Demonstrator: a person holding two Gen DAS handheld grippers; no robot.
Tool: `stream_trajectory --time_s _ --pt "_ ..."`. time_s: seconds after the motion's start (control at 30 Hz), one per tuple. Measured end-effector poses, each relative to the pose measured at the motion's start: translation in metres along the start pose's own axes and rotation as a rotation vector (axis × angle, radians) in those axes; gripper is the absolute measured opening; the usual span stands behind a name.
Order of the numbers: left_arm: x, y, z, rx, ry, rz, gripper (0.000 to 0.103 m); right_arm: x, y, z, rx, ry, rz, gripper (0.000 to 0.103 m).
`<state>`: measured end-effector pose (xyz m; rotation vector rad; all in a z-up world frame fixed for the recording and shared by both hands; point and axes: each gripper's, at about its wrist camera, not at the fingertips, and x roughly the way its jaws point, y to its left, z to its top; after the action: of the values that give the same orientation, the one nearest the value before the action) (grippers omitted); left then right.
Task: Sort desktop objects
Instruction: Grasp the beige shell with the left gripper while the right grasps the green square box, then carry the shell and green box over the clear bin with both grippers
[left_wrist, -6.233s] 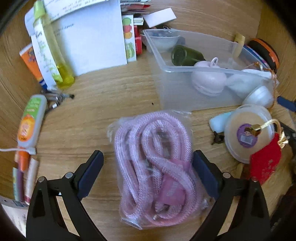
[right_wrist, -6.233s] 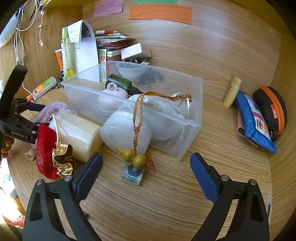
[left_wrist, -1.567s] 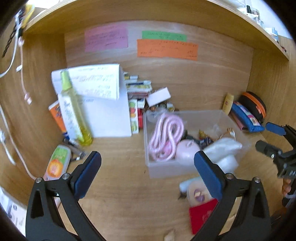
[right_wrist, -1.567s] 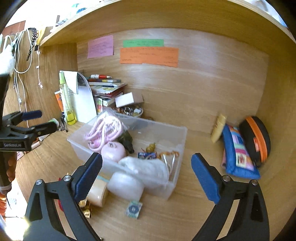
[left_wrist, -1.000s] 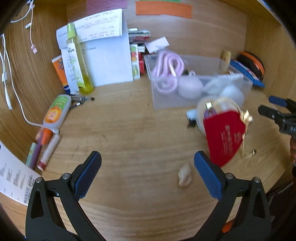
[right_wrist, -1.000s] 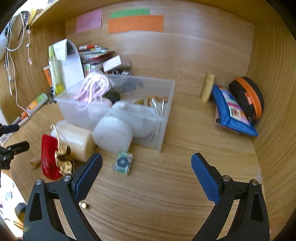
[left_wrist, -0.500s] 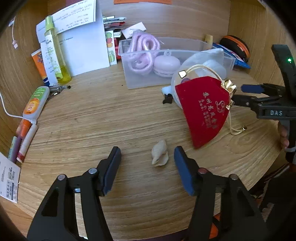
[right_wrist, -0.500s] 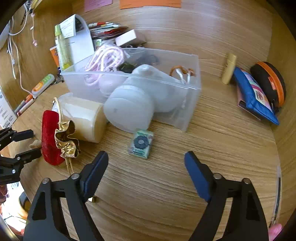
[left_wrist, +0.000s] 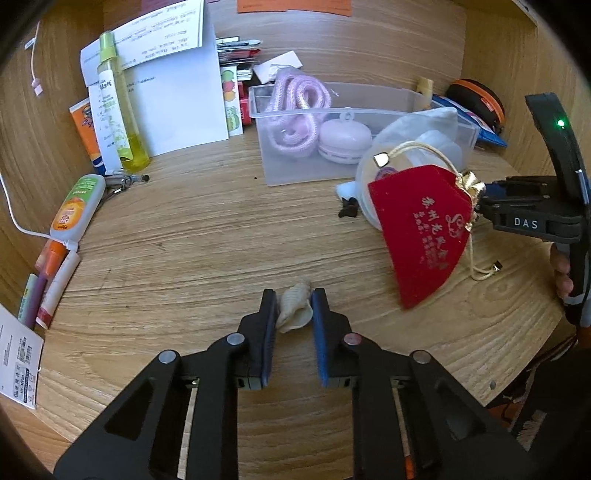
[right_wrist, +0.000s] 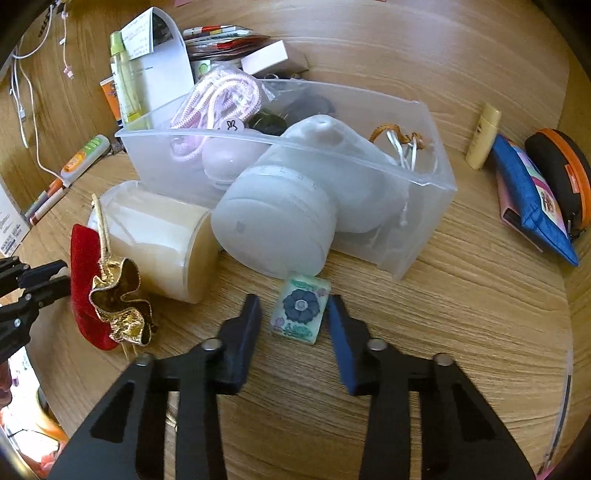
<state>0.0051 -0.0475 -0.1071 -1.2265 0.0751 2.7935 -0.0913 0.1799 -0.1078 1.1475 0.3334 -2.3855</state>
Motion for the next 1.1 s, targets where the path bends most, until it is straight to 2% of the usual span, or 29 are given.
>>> stream_trajectory --time_s 0.03,0.33,0.53,0.7,1.1 --pt "0.000 0.001 0.000 -0.004 -0.002 0.004 0.018 0.000 0.000 0.000 -0.003 -0.001 0.003 0.022" --pt "-0.003 0.009 0.007 -0.082 -0.039 0.003 0.018 -0.014 -0.009 -0.007 0.027 -0.043 0.038 0.022" --pt "-0.014 0.017 0.018 -0.127 -0.100 0.006 0.018 -0.033 -0.017 -0.010 0.055 -0.088 0.049 0.022" --pt "-0.024 0.020 0.033 -0.131 -0.146 0.006 0.018 -0.048 -0.028 -0.003 0.079 -0.138 0.056 0.022" --pt "-0.025 0.019 0.071 -0.117 -0.197 0.017 0.018 -0.065 -0.042 0.021 0.099 -0.217 0.099 0.022"
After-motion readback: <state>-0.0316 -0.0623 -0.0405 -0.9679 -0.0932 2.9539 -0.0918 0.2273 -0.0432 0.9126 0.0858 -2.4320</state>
